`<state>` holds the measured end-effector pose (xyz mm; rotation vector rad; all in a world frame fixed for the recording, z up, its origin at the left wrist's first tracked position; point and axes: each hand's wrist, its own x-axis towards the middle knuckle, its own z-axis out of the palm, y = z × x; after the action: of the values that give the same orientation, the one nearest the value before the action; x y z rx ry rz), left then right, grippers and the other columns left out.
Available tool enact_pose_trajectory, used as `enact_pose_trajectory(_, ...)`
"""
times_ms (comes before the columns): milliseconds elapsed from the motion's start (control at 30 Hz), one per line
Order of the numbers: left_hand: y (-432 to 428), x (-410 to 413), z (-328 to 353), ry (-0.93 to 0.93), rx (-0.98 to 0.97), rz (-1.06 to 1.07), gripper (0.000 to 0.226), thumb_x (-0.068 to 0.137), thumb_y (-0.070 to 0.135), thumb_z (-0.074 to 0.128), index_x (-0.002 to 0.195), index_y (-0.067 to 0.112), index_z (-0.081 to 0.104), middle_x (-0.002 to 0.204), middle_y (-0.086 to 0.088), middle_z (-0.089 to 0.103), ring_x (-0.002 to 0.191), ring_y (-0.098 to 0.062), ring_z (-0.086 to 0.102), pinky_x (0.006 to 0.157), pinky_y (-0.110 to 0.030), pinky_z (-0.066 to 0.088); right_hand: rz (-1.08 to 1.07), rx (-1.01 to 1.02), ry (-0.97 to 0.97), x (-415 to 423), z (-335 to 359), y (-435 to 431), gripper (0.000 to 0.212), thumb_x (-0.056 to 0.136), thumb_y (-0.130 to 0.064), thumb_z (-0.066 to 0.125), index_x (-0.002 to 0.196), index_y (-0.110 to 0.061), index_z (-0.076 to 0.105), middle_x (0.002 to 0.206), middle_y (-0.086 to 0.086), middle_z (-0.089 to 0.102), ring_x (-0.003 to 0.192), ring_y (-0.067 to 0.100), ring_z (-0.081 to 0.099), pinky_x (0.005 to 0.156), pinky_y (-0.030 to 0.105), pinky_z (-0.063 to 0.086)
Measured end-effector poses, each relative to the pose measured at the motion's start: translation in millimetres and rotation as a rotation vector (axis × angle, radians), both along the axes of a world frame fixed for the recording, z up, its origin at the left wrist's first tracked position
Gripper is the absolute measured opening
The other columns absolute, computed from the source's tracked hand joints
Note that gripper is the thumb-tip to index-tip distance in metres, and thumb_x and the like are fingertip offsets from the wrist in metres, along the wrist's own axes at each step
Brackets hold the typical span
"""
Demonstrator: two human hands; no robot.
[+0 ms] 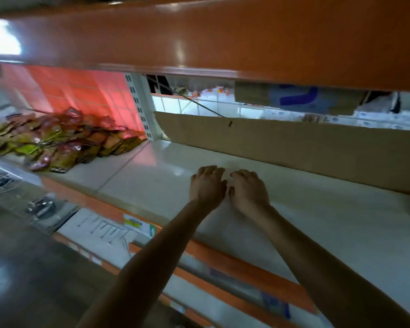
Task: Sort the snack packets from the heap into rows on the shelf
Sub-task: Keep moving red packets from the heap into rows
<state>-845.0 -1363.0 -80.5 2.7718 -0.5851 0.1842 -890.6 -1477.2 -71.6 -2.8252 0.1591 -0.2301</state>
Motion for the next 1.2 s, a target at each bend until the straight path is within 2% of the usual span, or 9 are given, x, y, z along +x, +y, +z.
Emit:
enact_pose_trajectory(200,116,59,7,0.001,0.013,0.14,0.046,0.095,0.037,0.051,0.138,0.021,0.045,0.143,-0.004,0.046,0.131,-0.026,0.039,0.104,-0.041,0.037,0.04,0.021,0.008,72,-1,114,0.036,0.094,-0.022,0.05,0.129,-0.016,0.049,0.136,0.006,0.048,0.121,0.026,0.045,0.095,0.036,0.04)
enact_pose_trajectory(500,243,132,9,0.026,0.003,0.412,0.05,0.095,0.03,0.051,0.139,0.011,0.035,0.145,-0.012,0.033,0.134,-0.03,0.03,0.103,-0.044,0.035,0.199,0.026,0.034,152,1,239,0.039,0.091,-0.022,0.052,0.128,-0.011,0.046,0.13,0.011,0.048,0.117,0.03,0.045,0.092,0.038,0.041)
enact_pose_trajectory(600,278,151,10,0.006,-0.023,0.504,0.044,0.096,0.026,0.047,0.134,0.006,0.037,0.142,-0.016,0.034,0.132,-0.034,0.032,0.102,-0.046,0.037,0.224,0.067,0.038,178,1,265,0.043,0.091,-0.021,0.052,0.131,-0.011,0.043,0.131,0.012,0.045,0.118,0.032,0.044,0.093,0.039,0.041)
enact_pose_trajectory(733,321,177,9,0.023,-0.043,0.605,0.051,0.096,0.021,0.043,0.141,0.003,0.029,0.15,-0.021,0.024,0.138,-0.039,0.024,0.106,-0.051,0.032,0.21,0.099,0.01,216,2,285,0.043,0.09,-0.018,0.054,0.13,-0.008,0.04,0.136,0.013,0.038,0.12,0.035,0.04,0.095,0.044,0.041)
enact_pose_trajectory(833,347,193,7,0.068,-0.034,0.671,0.058,0.096,0.027,0.047,0.143,0.003,0.025,0.153,-0.027,0.016,0.142,-0.043,0.016,0.111,-0.052,0.026,0.205,0.075,-0.018,246,5,292,0.053,0.091,-0.015,0.053,0.139,-0.008,0.033,0.142,0.013,0.032,0.127,0.036,0.035,0.099,0.045,0.039)
enact_pose_trajectory(933,362,202,4,0.116,-0.034,0.73,0.048,0.096,0.022,0.042,0.14,0.009,0.029,0.151,-0.035,0.013,0.141,-0.048,0.012,0.114,-0.053,0.02,0.204,0.054,0.006,273,6,297,0.066,0.091,-0.016,0.053,0.148,-0.011,0.02,0.155,0.011,0.016,0.138,0.036,0.023,0.106,0.047,0.032)
enact_pose_trajectory(1033,366,206,1,0.192,0.03,0.775,0.045,0.097,0.028,0.04,0.139,0.02,0.027,0.144,-0.035,0.028,0.136,-0.048,0.025,0.111,-0.051,0.025,0.218,0.046,0.099,289,2,299,0.072,0.09,-0.017,0.052,0.15,-0.016,0.013,0.159,0.008,0.009,0.143,0.032,0.014,0.11,0.048,0.026)
enact_pose_trajectory(1100,366,205,-2,0.185,0.074,0.771,0.049,0.095,0.028,0.044,0.139,0.022,0.025,0.136,-0.03,0.039,0.128,-0.044,0.035,0.107,-0.05,0.032,0.223,0.038,0.098,291,-5,300,0.068,0.088,-0.018,0.053,0.147,-0.015,0.02,0.154,0.008,0.019,0.139,0.031,0.02,0.104,0.048,0.033)
enact_pose_trajectory(1200,361,199,-6,0.111,0.075,0.763,0.048,0.091,0.019,0.049,0.135,0.018,0.029,0.126,-0.025,0.044,0.119,-0.04,0.041,0.1,-0.047,0.038,0.182,-0.002,0.028,287,-15,301,0.06,0.088,-0.025,0.056,0.14,-0.012,0.03,0.142,0.013,0.032,0.127,0.035,0.033,0.095,0.047,0.037)
